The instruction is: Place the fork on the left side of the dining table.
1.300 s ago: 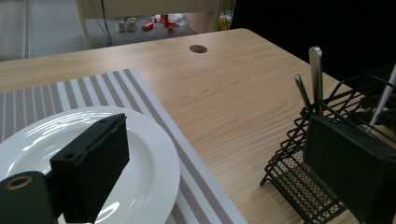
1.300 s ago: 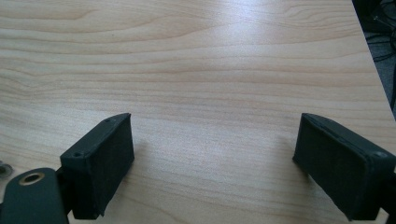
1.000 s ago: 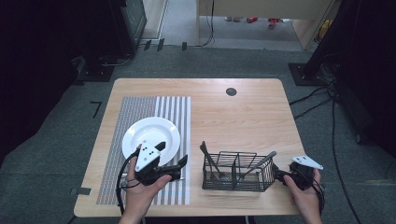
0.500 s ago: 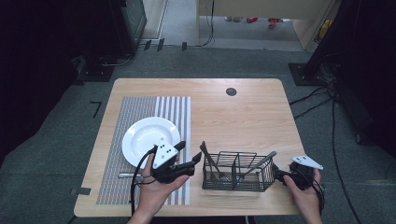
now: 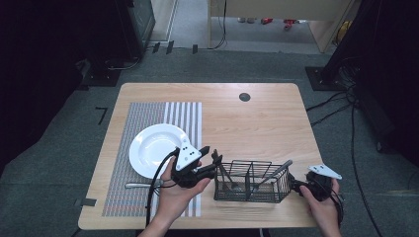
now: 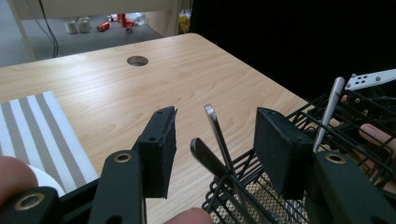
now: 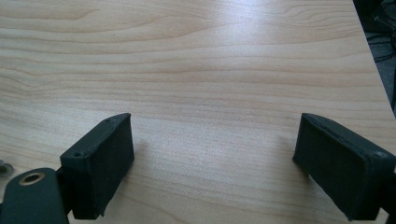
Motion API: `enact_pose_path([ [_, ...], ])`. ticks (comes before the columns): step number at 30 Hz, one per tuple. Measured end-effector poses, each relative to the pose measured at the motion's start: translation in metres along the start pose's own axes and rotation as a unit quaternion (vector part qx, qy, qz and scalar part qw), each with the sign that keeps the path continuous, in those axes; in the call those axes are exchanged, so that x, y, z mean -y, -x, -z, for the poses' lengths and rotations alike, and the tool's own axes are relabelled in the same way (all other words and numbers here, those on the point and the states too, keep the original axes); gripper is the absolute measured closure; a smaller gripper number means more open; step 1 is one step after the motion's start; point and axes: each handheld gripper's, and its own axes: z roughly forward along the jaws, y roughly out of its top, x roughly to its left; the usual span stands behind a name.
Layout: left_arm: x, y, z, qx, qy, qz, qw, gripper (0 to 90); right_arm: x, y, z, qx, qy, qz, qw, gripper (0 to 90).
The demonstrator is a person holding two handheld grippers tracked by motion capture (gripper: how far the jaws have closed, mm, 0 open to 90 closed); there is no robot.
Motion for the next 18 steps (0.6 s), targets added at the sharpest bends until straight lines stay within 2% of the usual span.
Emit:
enact_pose_path([
  [2,-0.0016,0.0007,-0.0042,0.001,-0.004,-0.002,1.0,49.7,0.0,0.0,0.0,0.0,0.0,0.0,1.0,11.8],
  [5,-0.0028,0.0023,-0.0077,0.002,-0.007,-0.003,1.0,57.7,0.0,0.0,0.0,-0.001,0.0,0.001,1.0,11.8],
  [6,-0.0026,0.0032,-0.0087,-0.004,-0.012,-0.004,0.9999,57.7,0.0,0.0,0.0,-0.001,0.0,0.001,1.0,11.8],
  [8,-0.0013,0.0042,-0.0097,-0.011,-0.011,-0.005,0.9999,67.0,0.0001,0.0,0.0,-0.001,0.0,0.002,1.0,11.8],
  [9,-0.001,0.004,-0.0093,-0.013,-0.009,-0.004,0.9999,67.0,0.0001,0.0,0.0,-0.001,0.0,0.002,1.0,11.8],
  [12,-0.0017,0.0016,-0.0067,0.011,-0.01,0.013,0.9998,77.5,0.0,-0.0003,0.0,-0.002,0.0,0.001,1.0,11.8],
  [14,-0.0011,0.0033,-0.0057,0.022,-0.023,0.015,0.9994,77.6,0.0001,-0.0002,-0.0001,-0.002,0.0,0.002,1.0,11.8],
  [16,-0.0001,0.0042,-0.0029,0.05,-0.02,0.016,0.9984,78.6,0.0001,-0.0002,-0.0001,-0.002,0.0,0.002,1.0,11.8],
  [18,-0.0001,0.0049,-0.002,0.054,-0.023,0.017,0.9981,78.8,0.0001,-0.0003,0.0,-0.002,0.0,0.002,1.0,11.8],
])
